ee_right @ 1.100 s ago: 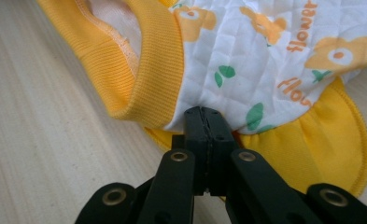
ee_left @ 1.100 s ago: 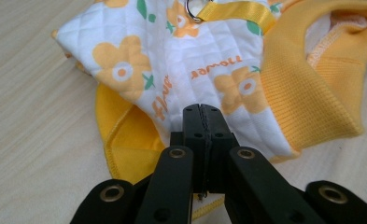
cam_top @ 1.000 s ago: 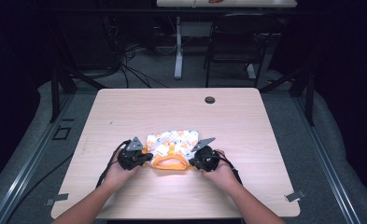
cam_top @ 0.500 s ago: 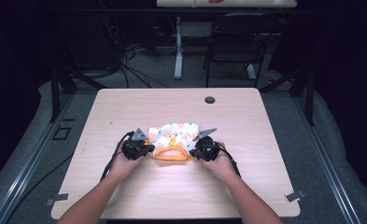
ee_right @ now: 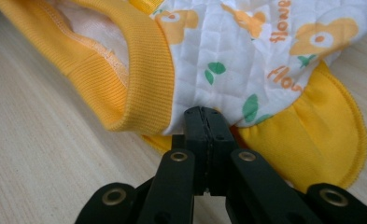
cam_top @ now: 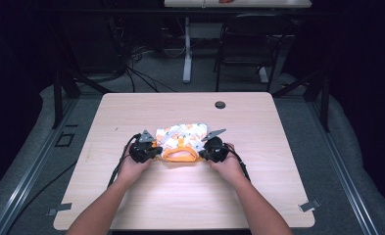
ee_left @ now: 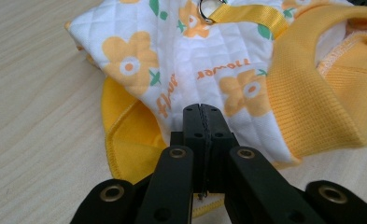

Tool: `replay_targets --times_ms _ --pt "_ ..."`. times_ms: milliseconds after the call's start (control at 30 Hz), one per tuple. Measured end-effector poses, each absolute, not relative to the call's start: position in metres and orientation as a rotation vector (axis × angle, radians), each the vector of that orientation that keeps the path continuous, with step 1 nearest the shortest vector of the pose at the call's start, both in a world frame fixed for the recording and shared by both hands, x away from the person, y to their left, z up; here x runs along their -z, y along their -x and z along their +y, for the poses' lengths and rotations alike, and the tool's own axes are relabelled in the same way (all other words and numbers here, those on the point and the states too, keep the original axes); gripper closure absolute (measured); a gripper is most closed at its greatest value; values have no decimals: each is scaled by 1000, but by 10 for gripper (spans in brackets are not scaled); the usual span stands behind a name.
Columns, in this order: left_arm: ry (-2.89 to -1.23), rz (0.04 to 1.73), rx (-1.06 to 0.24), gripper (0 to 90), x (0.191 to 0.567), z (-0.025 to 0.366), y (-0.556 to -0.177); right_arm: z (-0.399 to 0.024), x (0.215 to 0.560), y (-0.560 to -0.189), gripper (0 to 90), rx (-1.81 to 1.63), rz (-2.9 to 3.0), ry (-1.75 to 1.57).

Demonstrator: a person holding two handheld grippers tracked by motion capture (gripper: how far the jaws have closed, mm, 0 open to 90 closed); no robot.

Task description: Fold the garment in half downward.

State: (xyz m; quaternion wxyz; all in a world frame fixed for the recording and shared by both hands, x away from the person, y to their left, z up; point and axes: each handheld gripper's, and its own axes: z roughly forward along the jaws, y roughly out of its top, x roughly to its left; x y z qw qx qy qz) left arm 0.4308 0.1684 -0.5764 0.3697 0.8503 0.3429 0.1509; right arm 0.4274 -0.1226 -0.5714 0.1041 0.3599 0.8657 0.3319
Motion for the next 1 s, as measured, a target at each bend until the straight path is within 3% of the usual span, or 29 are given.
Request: replay_targets --times_ms 633,1000 --pt "-2136 912 -393 895 568 168 -426 -118 568 -422 870 -945 2519 -1059" --pt "-2091 861 -393 874 534 178 -404 -124 534 -397 844 -1014 2451 -986"
